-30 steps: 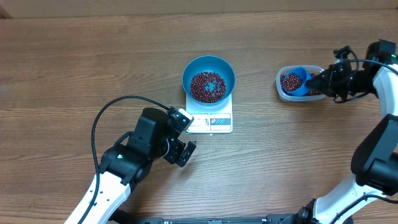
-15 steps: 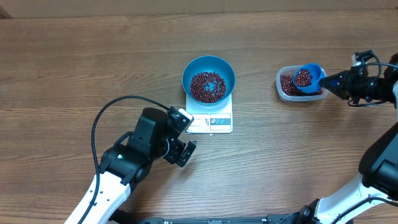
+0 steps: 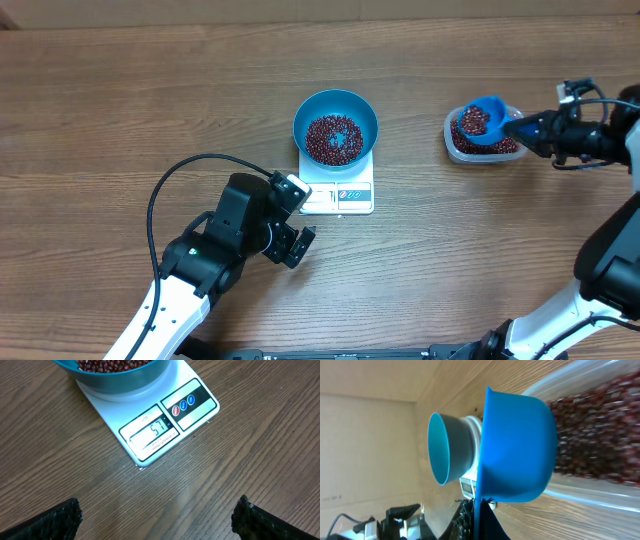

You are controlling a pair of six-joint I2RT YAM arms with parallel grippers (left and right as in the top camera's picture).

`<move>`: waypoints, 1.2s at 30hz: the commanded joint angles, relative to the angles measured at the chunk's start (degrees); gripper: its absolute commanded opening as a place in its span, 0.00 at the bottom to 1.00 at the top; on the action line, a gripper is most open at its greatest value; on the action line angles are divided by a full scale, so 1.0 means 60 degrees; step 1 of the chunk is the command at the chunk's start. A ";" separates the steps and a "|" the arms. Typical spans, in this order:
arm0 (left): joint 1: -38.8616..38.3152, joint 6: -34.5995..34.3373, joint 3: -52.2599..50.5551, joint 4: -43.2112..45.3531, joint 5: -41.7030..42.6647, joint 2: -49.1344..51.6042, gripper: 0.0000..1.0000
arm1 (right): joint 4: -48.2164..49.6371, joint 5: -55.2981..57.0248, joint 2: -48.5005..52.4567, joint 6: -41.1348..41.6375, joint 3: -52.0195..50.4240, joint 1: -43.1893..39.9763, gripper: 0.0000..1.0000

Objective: Scoop item into bowl and weigh 150g on scale
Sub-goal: 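Return the scoop to the bean tub and scoop more beans, then move the scoop over the teal bowl and pour the beans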

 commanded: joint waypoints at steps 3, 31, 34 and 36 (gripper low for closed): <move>-0.0015 -0.0164 -0.0033 0.0025 -0.0066 0.0055 0.99 | -0.0350 -0.0419 -0.0648 -0.0098 0.0750 0.0874 0.04; -0.0015 -0.0164 -0.0033 0.0025 -0.0066 0.0055 0.99 | 0.0608 0.3858 -0.0659 0.2718 0.2845 0.6164 0.04; -0.0015 -0.0164 -0.0033 0.0025 -0.0066 0.0055 1.00 | 0.0882 0.4834 -0.0659 0.2914 0.2849 0.6747 0.04; -0.0015 -0.0164 -0.0033 0.0025 -0.0066 0.0055 1.00 | 0.1035 0.5523 -0.0659 0.2914 0.2849 0.7155 0.04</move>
